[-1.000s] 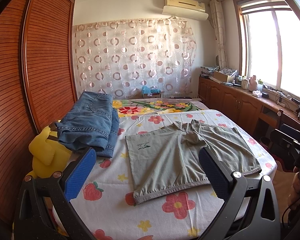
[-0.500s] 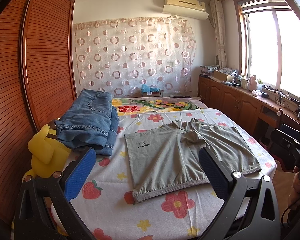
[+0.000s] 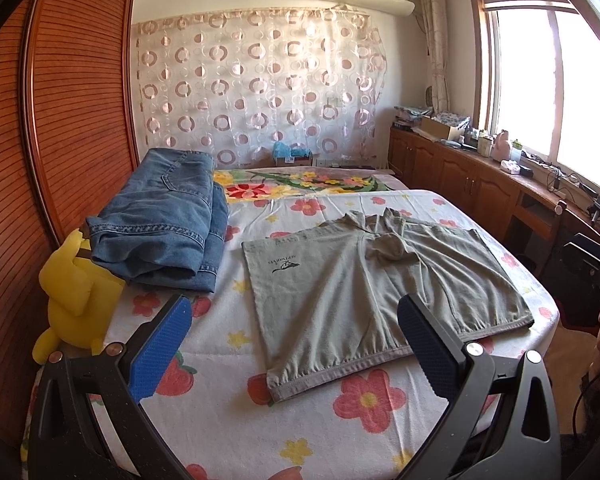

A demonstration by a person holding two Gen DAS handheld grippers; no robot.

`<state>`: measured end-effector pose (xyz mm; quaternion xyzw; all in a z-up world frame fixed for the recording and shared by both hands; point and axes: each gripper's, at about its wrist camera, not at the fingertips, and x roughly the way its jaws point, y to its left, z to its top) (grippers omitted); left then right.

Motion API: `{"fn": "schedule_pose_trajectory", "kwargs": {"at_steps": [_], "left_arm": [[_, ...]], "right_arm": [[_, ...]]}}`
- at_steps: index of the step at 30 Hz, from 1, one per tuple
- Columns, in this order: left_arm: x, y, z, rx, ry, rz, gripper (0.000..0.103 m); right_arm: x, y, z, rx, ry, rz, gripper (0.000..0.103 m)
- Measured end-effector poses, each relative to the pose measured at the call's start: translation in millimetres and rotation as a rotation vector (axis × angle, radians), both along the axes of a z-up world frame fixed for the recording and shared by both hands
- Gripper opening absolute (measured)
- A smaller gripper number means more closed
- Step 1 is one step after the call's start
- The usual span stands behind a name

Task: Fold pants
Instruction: 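Move both grippers toward the waistband hem of the grey pants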

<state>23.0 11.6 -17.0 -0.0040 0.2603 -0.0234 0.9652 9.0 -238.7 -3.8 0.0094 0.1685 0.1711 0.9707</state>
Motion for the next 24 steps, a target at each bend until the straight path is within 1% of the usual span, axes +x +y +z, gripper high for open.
{"fn": "schedule_pose_trajectory", "kwargs": {"at_steps": [8, 13, 17, 21, 22, 24], "left_arm": [[14, 8, -23, -0.016, 0.068, -0.005, 0.103], [22, 11, -41, -0.017, 0.132, -0.021, 0.103], [24, 19, -57, -0.041, 0.179, -0.028, 0.102], [24, 24, -66, -0.061, 0.208, -0.039, 0.096], [24, 25, -68, -0.068, 0.216, -0.043, 0.093], [24, 27, -73, -0.086, 0.236, -0.054, 0.086]], "right_arm": [[14, -5, -4, -0.022, 0.048, -0.009, 0.102], [23, -6, -8, -0.02, 0.085, 0.004, 0.101], [26, -4, -12, -0.028, 0.115, 0.012, 0.101], [33, -5, -22, -0.051, 0.164, 0.015, 0.097], [34, -4, -25, -0.058, 0.176, 0.019, 0.093], [35, -3, -31, -0.078, 0.196, 0.027, 0.089]]}}
